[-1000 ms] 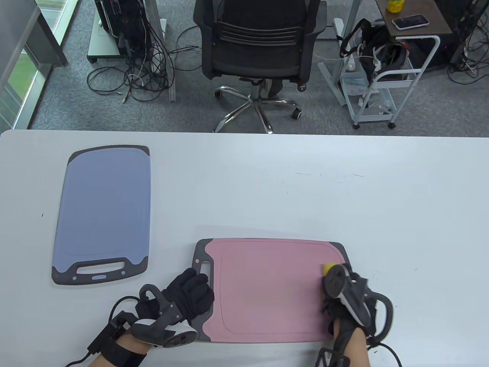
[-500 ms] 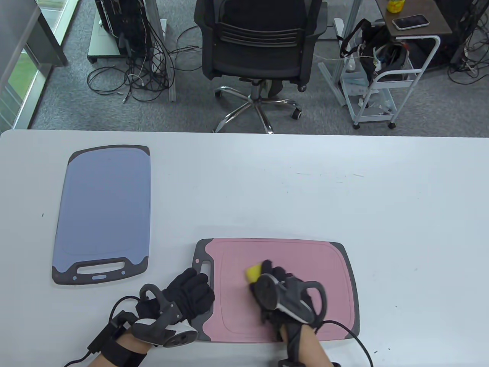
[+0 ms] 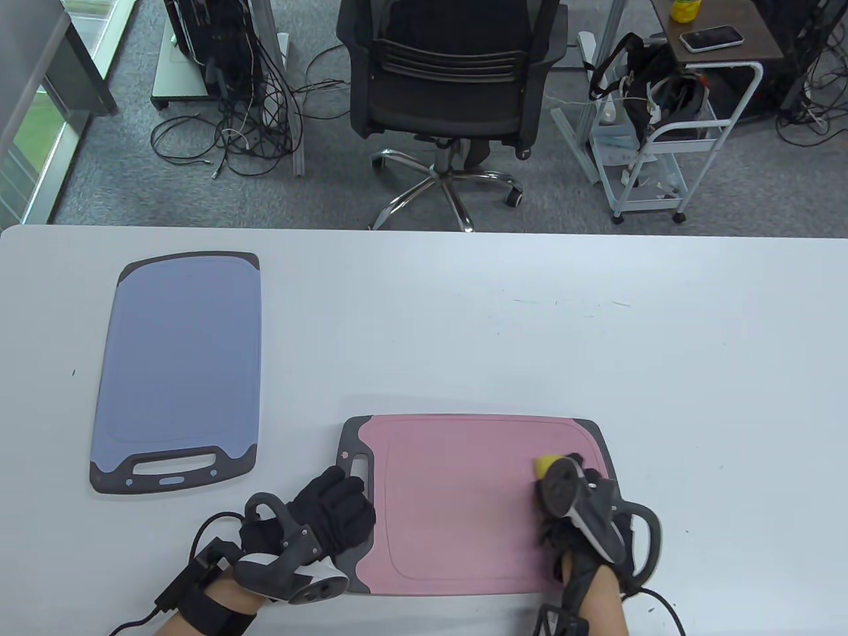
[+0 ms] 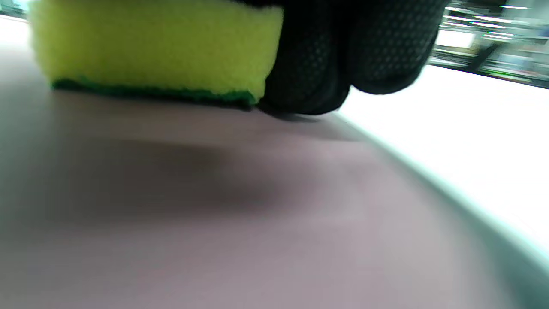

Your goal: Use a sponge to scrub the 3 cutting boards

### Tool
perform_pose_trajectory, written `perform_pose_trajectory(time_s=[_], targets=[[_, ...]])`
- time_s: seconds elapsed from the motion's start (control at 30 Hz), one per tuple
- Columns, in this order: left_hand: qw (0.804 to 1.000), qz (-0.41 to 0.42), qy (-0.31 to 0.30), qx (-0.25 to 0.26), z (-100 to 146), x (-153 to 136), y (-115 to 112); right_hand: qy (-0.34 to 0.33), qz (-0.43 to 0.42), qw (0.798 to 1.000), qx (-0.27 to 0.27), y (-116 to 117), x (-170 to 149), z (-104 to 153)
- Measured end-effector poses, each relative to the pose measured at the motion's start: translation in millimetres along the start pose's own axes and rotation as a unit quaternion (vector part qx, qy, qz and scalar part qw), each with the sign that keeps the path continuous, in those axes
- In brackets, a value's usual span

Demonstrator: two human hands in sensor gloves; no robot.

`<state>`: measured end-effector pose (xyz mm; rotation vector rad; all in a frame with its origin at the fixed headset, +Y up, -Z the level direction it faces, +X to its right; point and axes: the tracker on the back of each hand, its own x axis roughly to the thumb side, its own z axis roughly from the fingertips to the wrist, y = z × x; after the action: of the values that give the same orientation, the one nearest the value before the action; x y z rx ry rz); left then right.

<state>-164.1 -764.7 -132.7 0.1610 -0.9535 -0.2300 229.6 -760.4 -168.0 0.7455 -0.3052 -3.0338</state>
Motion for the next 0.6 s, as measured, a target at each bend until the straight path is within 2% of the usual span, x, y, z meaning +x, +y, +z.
perform_pose_trajectory(time_s=[0.07,0.13,0.17,0.23,0.3,0.33,0.43,0.5,0.53,0.57,0.6], targets=[[1.000,0.003,0.001,0.001,0,-1,0,0.028,-0.044,0.999,0.011,4,-16,-1],[1.000,0.007,0.003,0.003,0,-2,0,0.007,-0.048,0.999,-0.014,2,0,4],[1.000,0.009,0.003,0.003,0,-3,-1,-0.026,-0.026,0.999,-0.012,0,13,7],[1.000,0.011,0.003,0.001,-1,-3,-1,-0.141,-0.011,0.990,-0.020,-7,62,25],[1.000,0.014,0.003,0.001,-1,-4,-2,-0.268,-0.016,0.963,-0.016,-11,117,58],[1.000,0.014,0.002,0.001,-1,-4,-2,-0.351,-0.021,0.936,-0.017,-11,146,83],[1.000,0.014,0.003,0.000,-1,-4,-2,-0.468,0.020,0.882,-0.049,-8,192,135],[1.000,0.013,0.004,0.001,-1,-4,-2,-0.449,0.077,0.886,-0.087,-8,192,137],[1.000,0.015,0.004,0.002,-1,-4,-2,-0.445,0.070,0.890,-0.071,-9,183,125],[1.000,0.015,0.004,0.001,-1,-4,-3,-0.422,0.046,0.903,-0.064,-8,174,116],[1.000,0.016,0.005,-0.002,-2,-5,-3,-0.376,0.012,0.925,-0.054,-5,155,98]])
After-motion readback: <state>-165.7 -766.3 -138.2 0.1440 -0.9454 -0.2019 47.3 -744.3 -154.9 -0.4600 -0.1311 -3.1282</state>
